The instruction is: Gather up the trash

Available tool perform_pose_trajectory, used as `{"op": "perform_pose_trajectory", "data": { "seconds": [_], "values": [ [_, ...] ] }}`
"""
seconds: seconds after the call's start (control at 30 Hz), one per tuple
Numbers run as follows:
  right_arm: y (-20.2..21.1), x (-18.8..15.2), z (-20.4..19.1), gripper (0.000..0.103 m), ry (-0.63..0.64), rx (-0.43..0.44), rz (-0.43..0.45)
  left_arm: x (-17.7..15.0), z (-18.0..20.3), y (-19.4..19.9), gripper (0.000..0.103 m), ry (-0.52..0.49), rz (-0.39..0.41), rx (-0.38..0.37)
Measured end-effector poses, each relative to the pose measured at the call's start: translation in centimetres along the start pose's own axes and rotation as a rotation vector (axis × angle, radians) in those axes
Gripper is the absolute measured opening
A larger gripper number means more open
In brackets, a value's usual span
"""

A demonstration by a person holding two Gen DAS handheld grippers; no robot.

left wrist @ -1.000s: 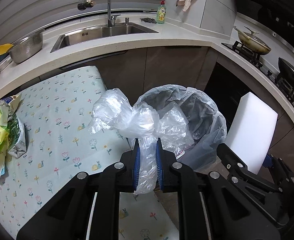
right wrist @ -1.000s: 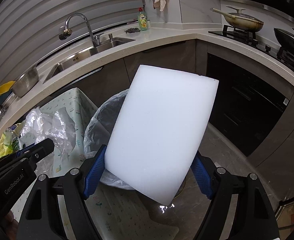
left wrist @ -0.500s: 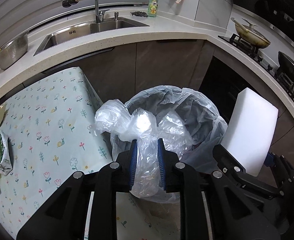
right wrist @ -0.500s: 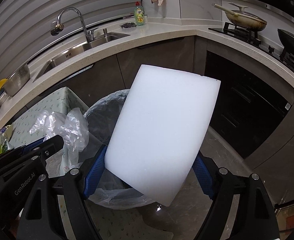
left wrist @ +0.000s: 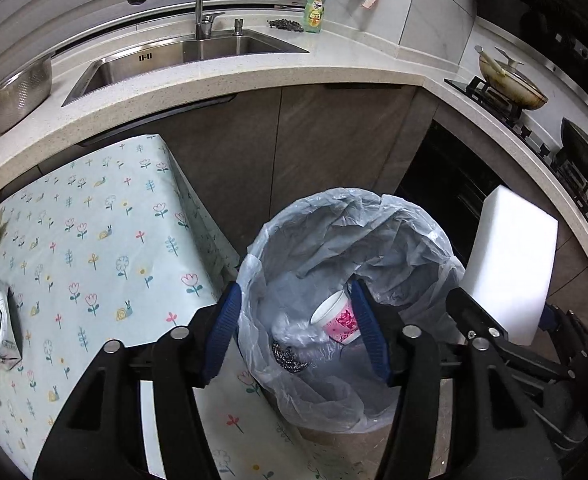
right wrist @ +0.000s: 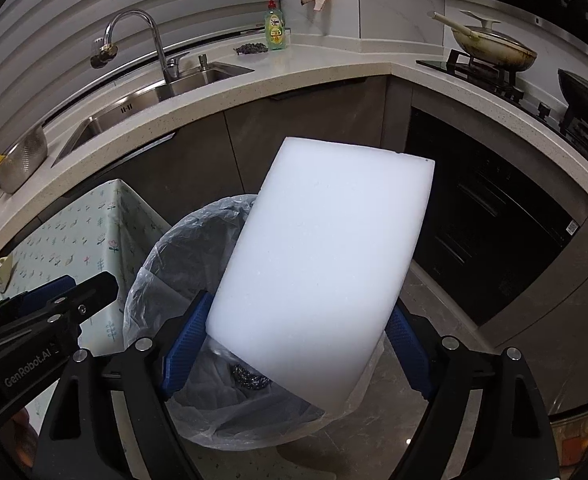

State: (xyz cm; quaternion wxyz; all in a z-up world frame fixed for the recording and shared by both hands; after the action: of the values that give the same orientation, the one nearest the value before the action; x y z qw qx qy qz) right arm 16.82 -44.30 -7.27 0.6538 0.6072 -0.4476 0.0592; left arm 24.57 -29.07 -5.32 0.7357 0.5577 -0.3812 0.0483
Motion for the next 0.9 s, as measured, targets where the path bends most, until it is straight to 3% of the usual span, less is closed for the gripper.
{"op": "perform_pose_trajectory", "data": {
  "seconds": [0.17, 0.53, 0.9],
  "values": [
    [-0.5, 0.3, -0.8, 0.085, 0.011, 0.002, -0.013, 0.4, -1.4, 0.5, 0.071, 0.03, 0.017, 0.004],
    [0.5, 0.4, -4.2, 0.085, 0.056, 0.018, 0.001, -0.2, -6.3, 3.6, 0.071, 0.1, 0.056, 0.062],
    [5.0, -1.1, -10.6, 0.085, 0.099, 0.112, 0.03, -2.4, -13.4, 9.5, 0.072, 0.188, 0.092, 0.168]
  ]
}}
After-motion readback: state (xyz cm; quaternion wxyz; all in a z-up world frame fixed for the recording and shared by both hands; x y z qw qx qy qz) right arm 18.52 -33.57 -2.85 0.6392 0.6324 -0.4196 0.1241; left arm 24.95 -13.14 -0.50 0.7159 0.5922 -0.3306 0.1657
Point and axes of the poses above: each gripper's, at about its wrist camera, not at the fingertips, and y roughly against the way its jaws point, z to its right, x to its top, the point moved 1 cm from there along -y, roughly the way its jaws point, and after that the axes turned 3 degrees about x, right-handed, at the moved point
